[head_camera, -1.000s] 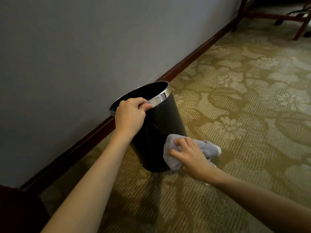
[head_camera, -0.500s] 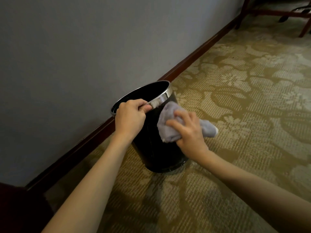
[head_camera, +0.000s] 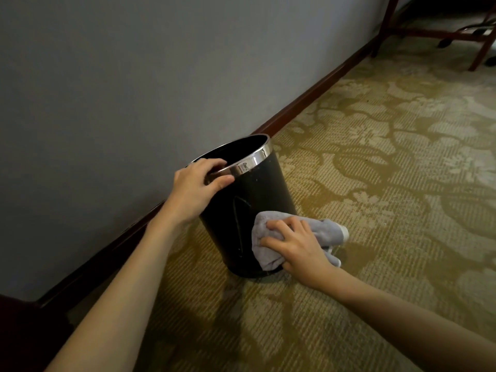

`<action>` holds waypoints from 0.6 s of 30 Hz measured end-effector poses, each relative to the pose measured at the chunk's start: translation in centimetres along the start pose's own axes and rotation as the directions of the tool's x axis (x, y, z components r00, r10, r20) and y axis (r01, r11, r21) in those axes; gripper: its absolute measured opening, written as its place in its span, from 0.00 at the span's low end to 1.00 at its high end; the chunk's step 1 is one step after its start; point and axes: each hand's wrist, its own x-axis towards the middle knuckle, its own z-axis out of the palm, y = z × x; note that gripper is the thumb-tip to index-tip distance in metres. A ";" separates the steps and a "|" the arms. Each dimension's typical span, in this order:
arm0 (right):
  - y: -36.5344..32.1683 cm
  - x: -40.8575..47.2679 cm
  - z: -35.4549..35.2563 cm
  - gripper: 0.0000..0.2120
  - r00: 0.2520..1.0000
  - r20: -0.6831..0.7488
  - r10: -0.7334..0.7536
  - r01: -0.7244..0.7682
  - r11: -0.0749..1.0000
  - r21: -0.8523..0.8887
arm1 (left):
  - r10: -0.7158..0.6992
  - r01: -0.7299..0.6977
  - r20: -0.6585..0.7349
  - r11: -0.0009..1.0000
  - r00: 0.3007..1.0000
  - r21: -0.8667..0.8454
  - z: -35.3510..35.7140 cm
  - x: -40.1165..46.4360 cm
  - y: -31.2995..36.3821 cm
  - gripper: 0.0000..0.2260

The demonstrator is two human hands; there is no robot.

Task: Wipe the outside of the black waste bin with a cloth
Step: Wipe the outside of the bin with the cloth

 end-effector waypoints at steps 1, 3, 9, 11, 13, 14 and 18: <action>0.1 -0.2 0.1 0.24 1.000 0.017 0.005 -0.005 1.000 0.002 | 0.004 -0.004 0.009 1.000 1.000 0.012 -0.5 -0.3 -0.8 0.16; 0.5 -0.5 0.2 0.25 1.000 0.025 0.013 -0.014 1.000 0.022 | -0.002 0.002 0.004 1.000 1.000 0.027 -1.2 -1.0 -2.4 0.13; 0.9 -1.6 0.1 0.27 1.000 0.025 0.017 -0.018 0.997 0.077 | 0.012 -0.012 0.000 1.000 1.000 0.003 -0.2 -1.5 -3.6 0.07; 1.0 -1.9 -0.5 0.27 0.999 0.020 0.037 -0.038 0.997 0.074 | -0.009 0.008 -0.014 0.999 1.000 -0.036 0.3 -1.2 -3.4 0.06; 1.1 -2.2 -1.2 0.26 0.997 0.007 0.076 -0.076 0.993 0.093 | -0.031 0.030 -0.008 0.997 0.999 -0.077 0.8 -0.9 -3.0 0.07; 1.2 -2.4 -1.6 0.26 0.995 -0.003 0.103 -0.102 0.988 0.117 | -0.035 0.035 0.000 0.995 0.999 -0.092 1.0 -0.9 -2.7 0.08; 1.6 -2.8 -2.6 0.22 0.974 -0.005 0.229 -0.223 0.953 0.204 | -0.008 0.001 -0.057 0.994 0.998 -0.113 2.0 -0.3 -0.5 0.13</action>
